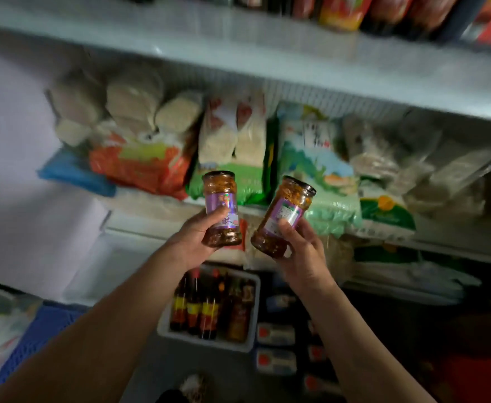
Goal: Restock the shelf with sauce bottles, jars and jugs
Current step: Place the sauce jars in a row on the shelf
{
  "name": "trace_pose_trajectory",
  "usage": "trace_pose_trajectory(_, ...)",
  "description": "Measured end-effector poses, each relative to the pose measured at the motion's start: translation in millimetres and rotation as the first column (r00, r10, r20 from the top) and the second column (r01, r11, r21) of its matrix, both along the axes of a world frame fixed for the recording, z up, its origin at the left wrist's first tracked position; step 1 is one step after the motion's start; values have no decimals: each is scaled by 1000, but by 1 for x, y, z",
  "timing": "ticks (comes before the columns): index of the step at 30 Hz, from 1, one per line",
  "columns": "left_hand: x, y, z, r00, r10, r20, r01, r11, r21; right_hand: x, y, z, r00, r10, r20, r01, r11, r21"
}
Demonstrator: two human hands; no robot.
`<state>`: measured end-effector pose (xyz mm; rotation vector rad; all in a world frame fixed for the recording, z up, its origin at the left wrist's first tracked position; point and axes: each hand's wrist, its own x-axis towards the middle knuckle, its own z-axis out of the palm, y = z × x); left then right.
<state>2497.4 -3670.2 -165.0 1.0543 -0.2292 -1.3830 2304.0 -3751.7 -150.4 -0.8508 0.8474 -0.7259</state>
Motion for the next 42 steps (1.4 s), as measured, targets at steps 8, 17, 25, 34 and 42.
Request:
trace_pose_trajectory(8,22,-35,167,953,141,268,-78,969,-233,36,-35,142,984,42,175,-3,976,-216)
trace_pose_trajectory(17,116,-94,240,905,235,355,-97,925,-366,114,-87,207,971,-29,237,121,916,-382)
trace_pose_trajectory(25,222,-157,240,865,108,490,59,948,-314,206,-136,202,963,-229,140,268,846,-461)
trace_pose_trajectory(34,305,-209,219,854,-82,514,259,924,-283,260,-174,193,931,-363,47,338,803,-491)
trace_pose_trajectory(42,330,-214,215,843,-97,529,294,907,-302,274,-191,198,967,-216,-137,75,751,-656)
